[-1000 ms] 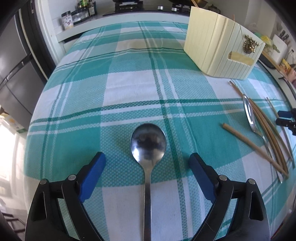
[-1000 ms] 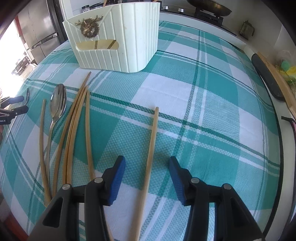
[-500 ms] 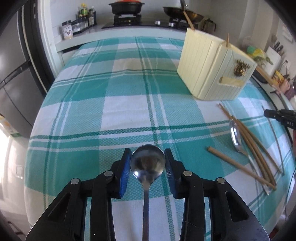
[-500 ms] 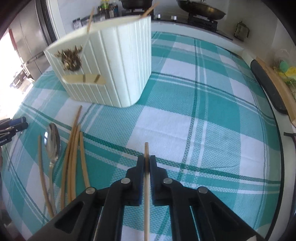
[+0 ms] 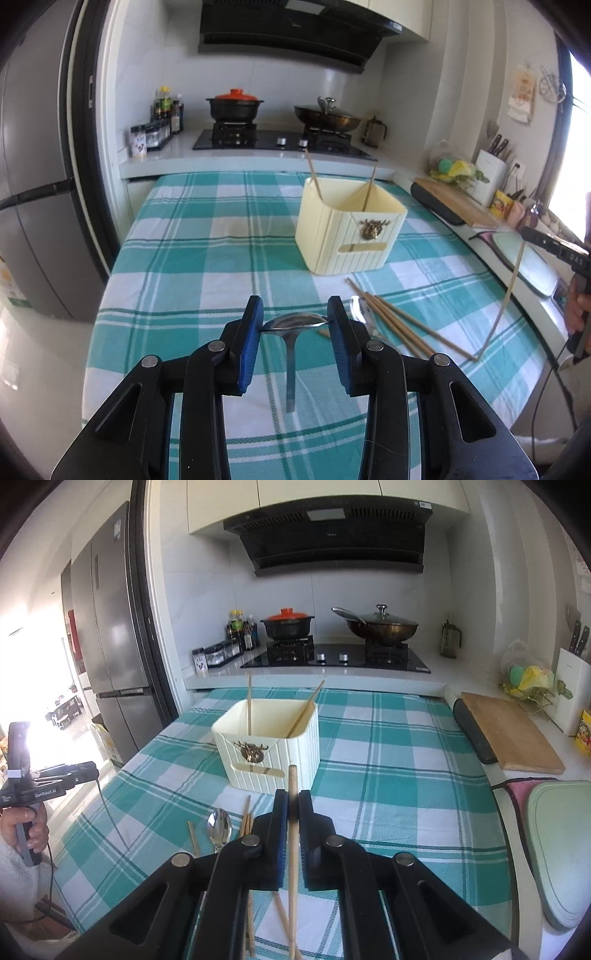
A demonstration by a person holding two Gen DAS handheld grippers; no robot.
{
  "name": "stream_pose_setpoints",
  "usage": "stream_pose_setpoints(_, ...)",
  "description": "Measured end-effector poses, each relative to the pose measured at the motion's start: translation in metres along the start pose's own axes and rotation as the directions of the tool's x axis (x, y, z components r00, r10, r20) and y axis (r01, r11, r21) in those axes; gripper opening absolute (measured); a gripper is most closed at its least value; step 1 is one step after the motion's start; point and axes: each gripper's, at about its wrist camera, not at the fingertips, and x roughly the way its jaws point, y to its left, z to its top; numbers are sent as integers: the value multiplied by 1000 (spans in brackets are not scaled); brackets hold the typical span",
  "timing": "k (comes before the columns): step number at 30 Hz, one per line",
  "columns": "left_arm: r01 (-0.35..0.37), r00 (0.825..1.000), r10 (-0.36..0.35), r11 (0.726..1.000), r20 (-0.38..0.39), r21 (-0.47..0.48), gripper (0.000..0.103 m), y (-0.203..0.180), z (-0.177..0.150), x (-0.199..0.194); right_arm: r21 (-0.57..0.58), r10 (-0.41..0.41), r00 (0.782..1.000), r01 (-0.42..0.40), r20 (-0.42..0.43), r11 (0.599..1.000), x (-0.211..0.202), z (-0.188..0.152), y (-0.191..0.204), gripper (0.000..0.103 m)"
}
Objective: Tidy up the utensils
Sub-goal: 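Lift the spoon and chopstick and carry both over the caddy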
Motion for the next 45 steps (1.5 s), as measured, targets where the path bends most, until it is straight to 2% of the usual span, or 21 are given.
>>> stream_pose_setpoints(8,30,999,-30,1000,17,1,36,-9,7,-5,34,-17,997,14,79,999,-15,9,2,6)
stream_pose_setpoints(24,86,995,-84,996,57,-25,36,-3,44,-12,-11,-4,993,5,120,1000,-2,41,13,6)
stream_pose_setpoints(29,111,990,-109,994,86,-19,36,-3,76,-13,-46,-13,989,20,149,999,6,64,18,6)
stream_pose_setpoints(35,115,981,-116,993,157,17,36,-11,130,-11,-84,-15,983,31,182,996,23,101,23,6)
stream_pose_setpoints(40,122,969,-124,992,214,22,36,-21,180,8,-86,-23,964,47,266,995,34,143,24,6)
stream_pose_setpoints(45,139,958,-130,990,257,-18,36,-31,213,45,-72,-30,939,58,343,996,57,174,26,6)
